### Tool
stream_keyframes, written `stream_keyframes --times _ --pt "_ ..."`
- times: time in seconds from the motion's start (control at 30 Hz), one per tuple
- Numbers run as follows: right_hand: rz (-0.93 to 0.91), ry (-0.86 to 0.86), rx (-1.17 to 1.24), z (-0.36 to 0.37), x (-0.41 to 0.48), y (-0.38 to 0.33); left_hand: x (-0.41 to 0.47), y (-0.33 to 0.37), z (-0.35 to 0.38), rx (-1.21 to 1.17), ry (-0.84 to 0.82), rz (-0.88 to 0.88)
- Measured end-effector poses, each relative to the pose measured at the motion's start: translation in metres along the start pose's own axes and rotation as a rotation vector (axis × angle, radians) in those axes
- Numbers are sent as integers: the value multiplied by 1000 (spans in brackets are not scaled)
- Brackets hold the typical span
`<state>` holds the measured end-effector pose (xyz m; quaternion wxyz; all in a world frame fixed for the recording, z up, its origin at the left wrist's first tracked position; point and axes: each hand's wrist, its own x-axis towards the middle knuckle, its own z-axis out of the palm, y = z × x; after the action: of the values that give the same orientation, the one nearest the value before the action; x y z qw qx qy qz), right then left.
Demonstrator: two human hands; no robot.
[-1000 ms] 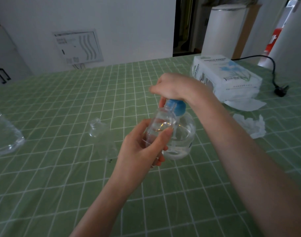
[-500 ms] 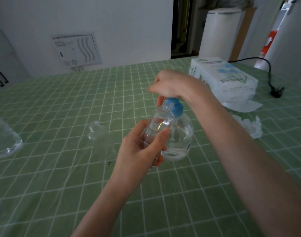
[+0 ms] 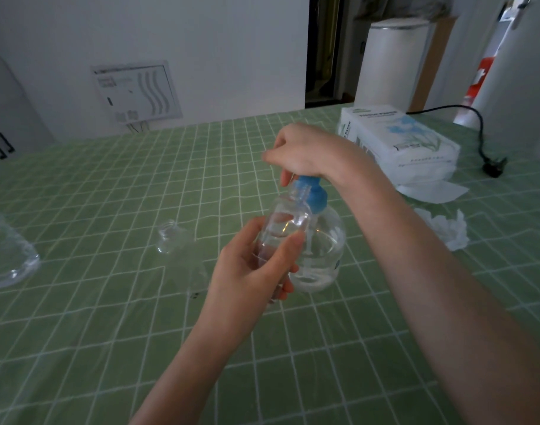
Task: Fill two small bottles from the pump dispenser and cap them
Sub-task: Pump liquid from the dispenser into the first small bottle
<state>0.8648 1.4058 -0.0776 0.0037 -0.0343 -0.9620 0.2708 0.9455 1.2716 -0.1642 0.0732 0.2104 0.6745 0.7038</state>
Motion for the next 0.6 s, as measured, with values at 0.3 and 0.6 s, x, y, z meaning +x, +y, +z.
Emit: stream_keyframes --times 0.3,0.6 --pt "30 -51 -11 5 0 3 0 -3 0 21 1 -11" --pt "10 -19 -22 2 2 1 1 -2 -1 16 6 -3"
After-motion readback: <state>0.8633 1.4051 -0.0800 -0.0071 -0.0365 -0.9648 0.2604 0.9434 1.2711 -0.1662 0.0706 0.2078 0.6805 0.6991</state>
